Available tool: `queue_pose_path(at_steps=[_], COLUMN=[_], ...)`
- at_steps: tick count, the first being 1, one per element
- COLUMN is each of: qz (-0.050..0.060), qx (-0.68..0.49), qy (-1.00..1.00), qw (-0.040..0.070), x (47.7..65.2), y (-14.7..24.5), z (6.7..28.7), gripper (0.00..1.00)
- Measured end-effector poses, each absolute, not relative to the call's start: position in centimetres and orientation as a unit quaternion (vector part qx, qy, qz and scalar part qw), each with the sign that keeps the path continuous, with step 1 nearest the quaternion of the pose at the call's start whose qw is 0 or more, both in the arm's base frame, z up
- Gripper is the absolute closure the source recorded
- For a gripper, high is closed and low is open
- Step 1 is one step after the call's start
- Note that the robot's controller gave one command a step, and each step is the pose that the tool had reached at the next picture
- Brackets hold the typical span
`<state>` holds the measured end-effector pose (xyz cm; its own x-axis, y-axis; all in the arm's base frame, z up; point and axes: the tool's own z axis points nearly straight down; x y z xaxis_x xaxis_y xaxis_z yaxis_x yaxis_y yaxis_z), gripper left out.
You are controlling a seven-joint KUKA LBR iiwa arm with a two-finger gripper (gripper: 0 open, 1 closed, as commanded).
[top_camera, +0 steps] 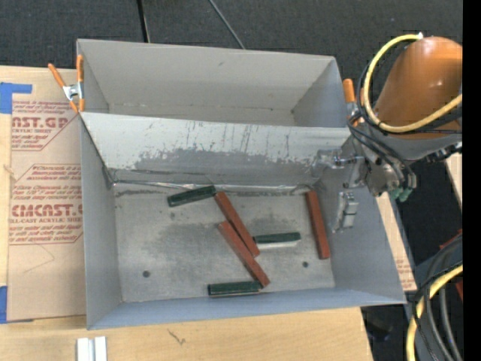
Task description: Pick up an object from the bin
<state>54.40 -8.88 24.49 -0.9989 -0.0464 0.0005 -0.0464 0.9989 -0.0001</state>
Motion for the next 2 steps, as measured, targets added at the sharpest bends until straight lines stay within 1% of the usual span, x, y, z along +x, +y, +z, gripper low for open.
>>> queue_pose_path(at_steps=[1,2], qz=[0.002,0.001], qx=[0.031,0.036], qy=[-0.999,-0.999], qw=[-0.007,-0.004], x=[54.3,54.3], y=[-8.4,-8.3], z=[22.3,20.5], gripper=[0.00,0.00])
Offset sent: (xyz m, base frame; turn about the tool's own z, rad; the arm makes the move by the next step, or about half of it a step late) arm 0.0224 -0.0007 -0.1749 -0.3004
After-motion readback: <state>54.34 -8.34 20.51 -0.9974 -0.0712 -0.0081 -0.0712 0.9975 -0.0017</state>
